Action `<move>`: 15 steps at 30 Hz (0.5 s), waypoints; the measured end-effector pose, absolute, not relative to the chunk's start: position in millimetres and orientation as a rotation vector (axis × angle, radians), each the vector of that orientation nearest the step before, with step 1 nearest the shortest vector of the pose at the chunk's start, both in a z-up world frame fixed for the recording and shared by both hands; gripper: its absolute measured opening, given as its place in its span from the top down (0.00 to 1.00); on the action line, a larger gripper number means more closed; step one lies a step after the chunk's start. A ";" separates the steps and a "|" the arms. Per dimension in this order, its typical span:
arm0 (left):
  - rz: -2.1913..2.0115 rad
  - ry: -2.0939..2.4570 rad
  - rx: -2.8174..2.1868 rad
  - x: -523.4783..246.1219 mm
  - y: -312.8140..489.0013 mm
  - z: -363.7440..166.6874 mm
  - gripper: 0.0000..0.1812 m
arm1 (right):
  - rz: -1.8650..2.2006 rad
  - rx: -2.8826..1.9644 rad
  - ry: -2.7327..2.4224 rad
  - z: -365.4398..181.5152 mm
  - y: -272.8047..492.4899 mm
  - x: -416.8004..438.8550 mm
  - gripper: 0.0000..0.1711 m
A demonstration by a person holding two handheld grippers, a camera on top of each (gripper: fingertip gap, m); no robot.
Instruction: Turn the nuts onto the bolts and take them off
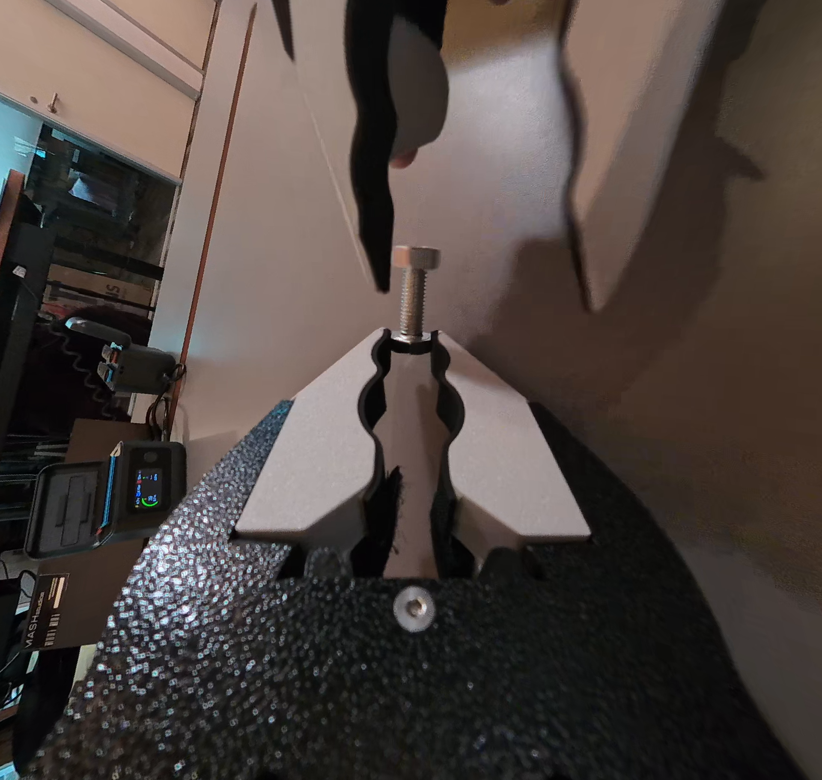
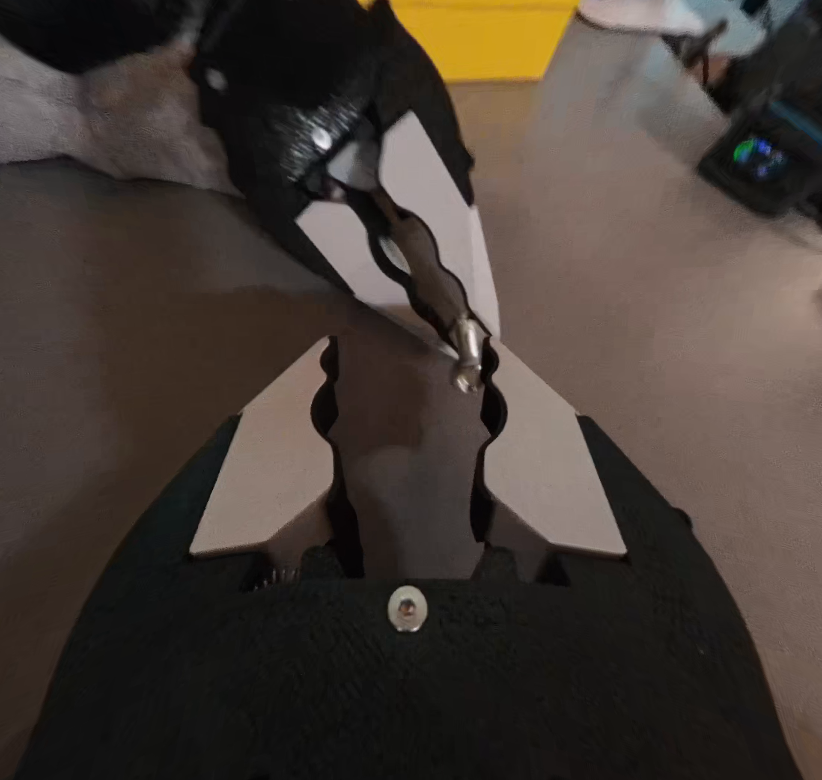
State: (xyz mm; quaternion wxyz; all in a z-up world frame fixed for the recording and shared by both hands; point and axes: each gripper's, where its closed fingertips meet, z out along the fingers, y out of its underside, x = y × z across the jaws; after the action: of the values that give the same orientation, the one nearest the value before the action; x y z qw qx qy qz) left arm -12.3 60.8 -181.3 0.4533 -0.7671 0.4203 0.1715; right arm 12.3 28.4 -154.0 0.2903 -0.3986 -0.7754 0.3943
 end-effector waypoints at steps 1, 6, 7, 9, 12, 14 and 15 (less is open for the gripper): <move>0.422 1.037 -1.895 -12.3 60.8 -181.3 0.91 | 1.104 -0.943 -2.054 -143.1 14.4 12.8 0.65; 0.424 1.037 -1.894 -12.7 60.6 -181.1 0.91 | 0.996 -1.155 -2.008 -148.4 48.5 14.2 0.71; 0.424 1.037 -1.895 -12.8 60.6 -181.2 0.91 | 0.978 -1.219 -2.027 -156.8 55.8 17.3 0.71; 0.421 1.035 -1.896 -12.8 60.7 -181.1 0.91 | 0.971 -1.294 -2.075 -169.2 58.5 21.9 0.71; 0.419 1.019 -1.911 -14.2 61.2 -181.4 0.91 | 0.990 -1.208 -2.090 -166.3 44.1 16.2 0.66; 0.420 1.024 -1.905 -13.7 61.2 -181.3 0.91 | 1.013 -0.978 -2.057 -148.6 28.3 13.1 0.68; 0.423 1.025 -1.904 -13.7 61.2 -181.3 0.91 | 1.093 -0.904 -2.021 -136.1 16.8 14.3 0.70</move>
State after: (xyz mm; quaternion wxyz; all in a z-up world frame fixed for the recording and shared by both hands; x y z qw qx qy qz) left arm -13.7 61.2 -181.3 0.4522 -0.7707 0.4150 0.1713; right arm 14.3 16.8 -136.1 0.3298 -0.3457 -0.7727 0.4179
